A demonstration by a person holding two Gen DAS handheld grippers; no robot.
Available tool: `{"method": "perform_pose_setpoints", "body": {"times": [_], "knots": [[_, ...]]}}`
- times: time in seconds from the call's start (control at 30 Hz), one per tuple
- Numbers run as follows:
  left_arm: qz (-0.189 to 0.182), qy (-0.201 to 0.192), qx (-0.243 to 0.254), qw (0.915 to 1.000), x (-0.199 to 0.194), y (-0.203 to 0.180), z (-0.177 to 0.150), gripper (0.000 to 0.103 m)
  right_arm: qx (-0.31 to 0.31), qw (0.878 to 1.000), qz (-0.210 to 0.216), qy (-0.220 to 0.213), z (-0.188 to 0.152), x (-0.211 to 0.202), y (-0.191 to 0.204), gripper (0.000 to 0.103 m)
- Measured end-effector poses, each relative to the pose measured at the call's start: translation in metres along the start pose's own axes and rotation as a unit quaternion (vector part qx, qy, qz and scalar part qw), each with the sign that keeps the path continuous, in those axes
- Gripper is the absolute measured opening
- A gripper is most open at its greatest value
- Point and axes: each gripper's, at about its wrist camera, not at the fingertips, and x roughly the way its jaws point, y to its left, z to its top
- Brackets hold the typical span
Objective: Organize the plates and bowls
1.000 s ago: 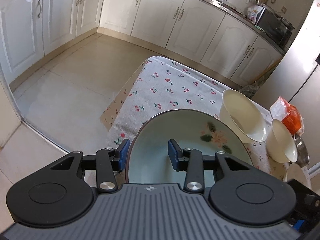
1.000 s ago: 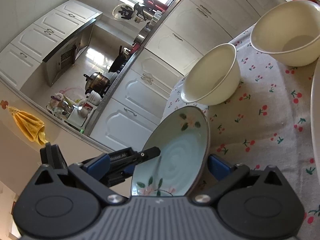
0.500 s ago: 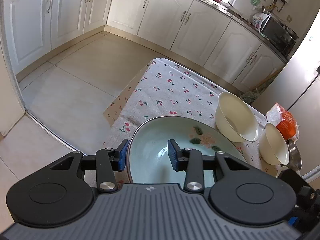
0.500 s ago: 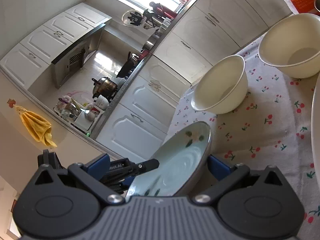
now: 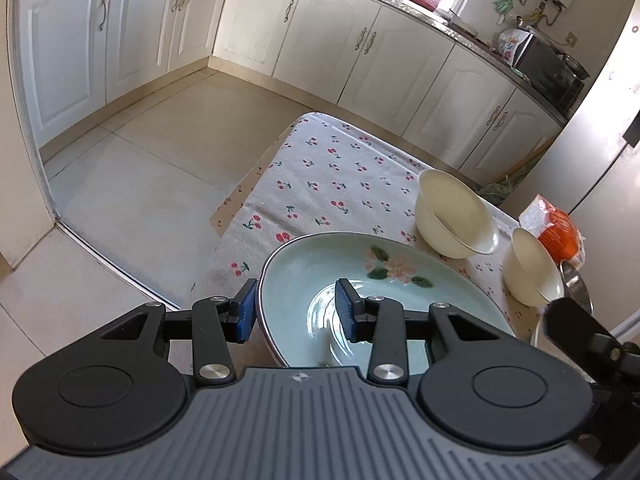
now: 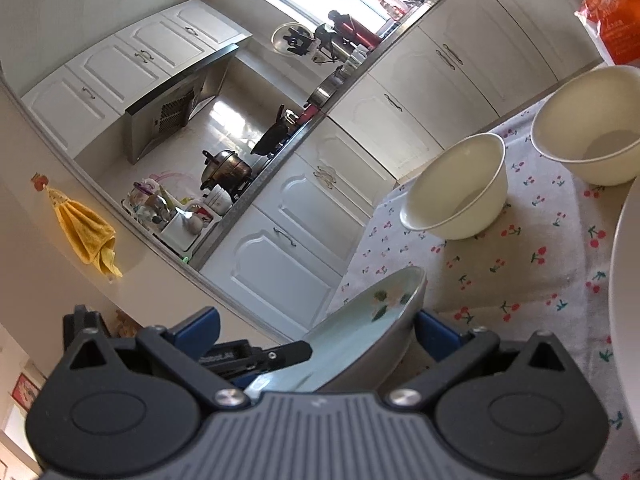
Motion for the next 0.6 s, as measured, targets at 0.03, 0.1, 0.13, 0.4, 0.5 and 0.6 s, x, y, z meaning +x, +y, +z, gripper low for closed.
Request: {"method": "perform_pose_setpoints", "body": {"times": [0.03,0.1,0.13,0.4,0.5,0.6], "knots": [[-0.001,-0.002,0.001,1.0000,-0.002,0.000,-0.001,0.043,-0.005,1.000,0.002,-0.002,-0.002,-0.002,0.001,0.103],[0.001,-0.005,0.003,1.0000,-0.007,-0.002,-0.005,0.043,-0.018,1.000,0.007,-0.005,-0.005,-0.007,0.002,0.103],[0.002,-0.007,0.003,1.0000,-0.009,-0.003,-0.007,0.043,-0.024,1.000,0.006,-0.004,-0.007,-0.008,0.003,0.103],[-0.004,-0.012,-0.003,0.9999,-0.032,0.000,-0.020,0.043,-0.024,0.999,0.025,-0.010,-0.017,-0.026,0.009,0.103],[-0.007,-0.017,-0.006,0.9998,-0.044,0.003,-0.024,0.043,-0.029,0.999,0.031,-0.006,-0.021,-0.031,0.014,0.103],[-0.004,-0.023,-0.003,0.9997,-0.054,0.005,-0.029,0.043,-0.030,0.999,0.039,0.001,-0.026,-0.035,0.020,0.103]]}}
